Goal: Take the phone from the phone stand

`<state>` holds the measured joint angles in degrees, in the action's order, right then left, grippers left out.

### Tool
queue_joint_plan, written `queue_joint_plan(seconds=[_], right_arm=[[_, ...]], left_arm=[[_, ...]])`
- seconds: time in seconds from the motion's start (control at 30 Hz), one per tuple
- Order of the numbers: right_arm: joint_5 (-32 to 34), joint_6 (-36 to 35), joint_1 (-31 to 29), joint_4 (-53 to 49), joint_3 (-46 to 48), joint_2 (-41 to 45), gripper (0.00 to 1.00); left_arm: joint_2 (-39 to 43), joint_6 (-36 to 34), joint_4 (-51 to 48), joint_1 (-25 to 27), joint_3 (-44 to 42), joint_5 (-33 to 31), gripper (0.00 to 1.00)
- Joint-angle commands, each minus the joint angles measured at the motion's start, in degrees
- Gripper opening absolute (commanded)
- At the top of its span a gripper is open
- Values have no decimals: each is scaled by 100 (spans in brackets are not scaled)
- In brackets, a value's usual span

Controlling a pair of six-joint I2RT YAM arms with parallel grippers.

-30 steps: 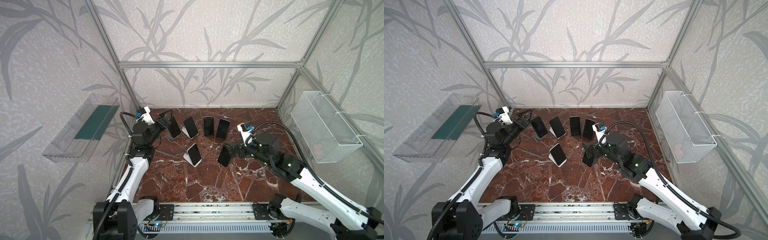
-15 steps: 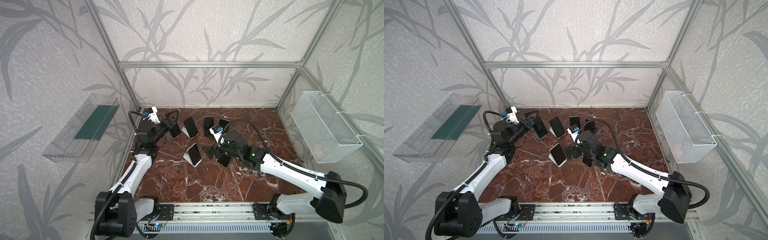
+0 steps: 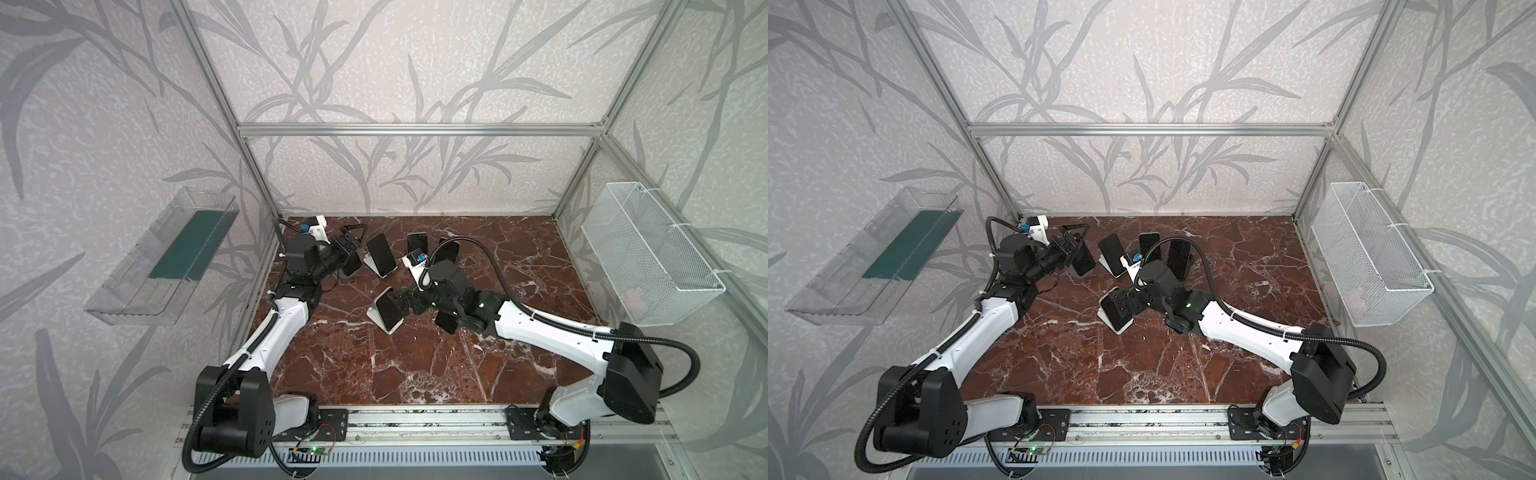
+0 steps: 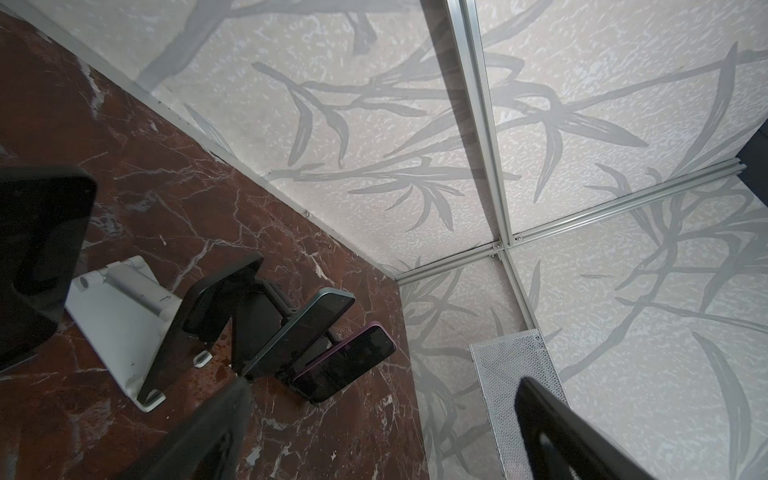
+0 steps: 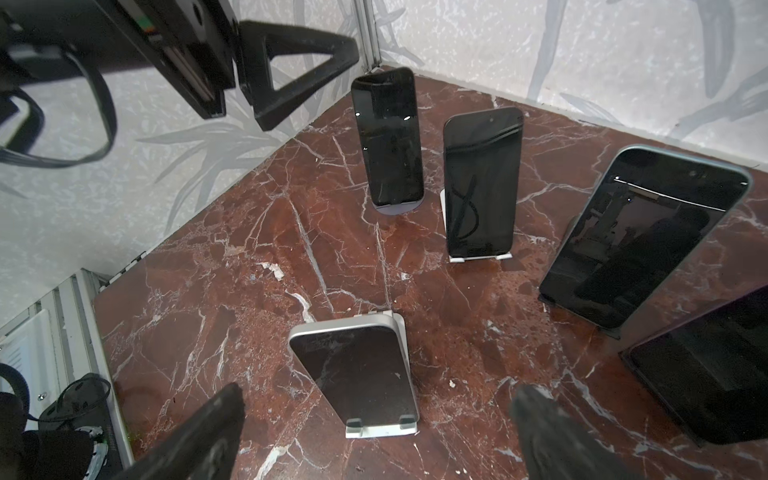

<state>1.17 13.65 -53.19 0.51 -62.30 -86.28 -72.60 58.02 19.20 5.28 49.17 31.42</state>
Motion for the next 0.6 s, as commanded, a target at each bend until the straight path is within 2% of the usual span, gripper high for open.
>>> queue_joint_plan(seconds=[0.0, 0.07, 0.17, 0.33, 0.57], right_arm=[[-33, -587, -198, 436, -160, -235, 99], [198, -845, -381, 519, -213, -364, 99], [399, -866, -495, 682, -224, -486, 99], [667, -669, -499, 1020, -167, -697, 99], [841, -1004, -499, 1281, -223, -1086, 99]], left_arm=[[-55, -234, -439, 4, 199, -44, 99], [-147, -171, -326, -4, 197, 57, 99], [-217, -105, -210, 0, 185, 149, 98], [-252, -89, -147, 16, 183, 224, 98], [-137, -205, -260, 53, 218, 162, 98]])
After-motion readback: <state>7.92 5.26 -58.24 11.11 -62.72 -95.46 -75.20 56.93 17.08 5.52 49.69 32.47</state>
